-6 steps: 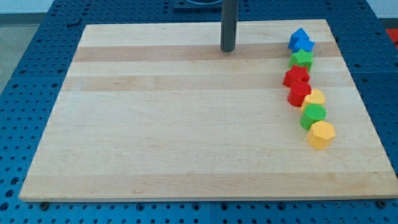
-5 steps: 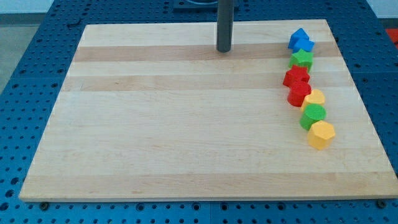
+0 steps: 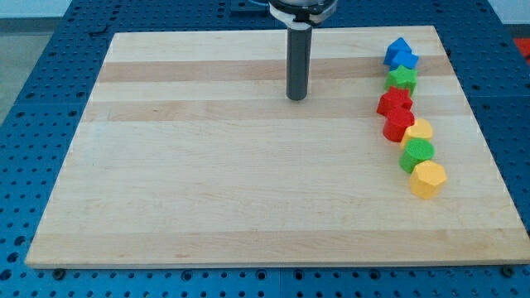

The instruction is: Move your arm to the bottom center

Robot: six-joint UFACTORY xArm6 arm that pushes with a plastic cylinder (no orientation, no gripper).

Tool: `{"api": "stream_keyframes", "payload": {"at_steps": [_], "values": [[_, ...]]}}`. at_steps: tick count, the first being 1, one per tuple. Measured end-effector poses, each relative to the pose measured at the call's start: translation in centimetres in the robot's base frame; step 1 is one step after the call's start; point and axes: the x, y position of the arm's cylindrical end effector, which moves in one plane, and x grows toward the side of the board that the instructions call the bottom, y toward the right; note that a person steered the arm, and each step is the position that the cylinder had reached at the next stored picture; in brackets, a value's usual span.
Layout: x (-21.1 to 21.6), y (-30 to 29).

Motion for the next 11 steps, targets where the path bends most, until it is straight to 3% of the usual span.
{"api": "stream_keyframes", "payload": {"at_steps": [1,2,3,4,5,7,8,10,11], "values": [[0.3,0.4],[4.6,0.9],[5.0,0.9],[5.7,-0.2],[10.3,-2.5],[12.2,-3.4],[19.1,-3.3],[21.6,-2.7],[24.3,0.3]]}}
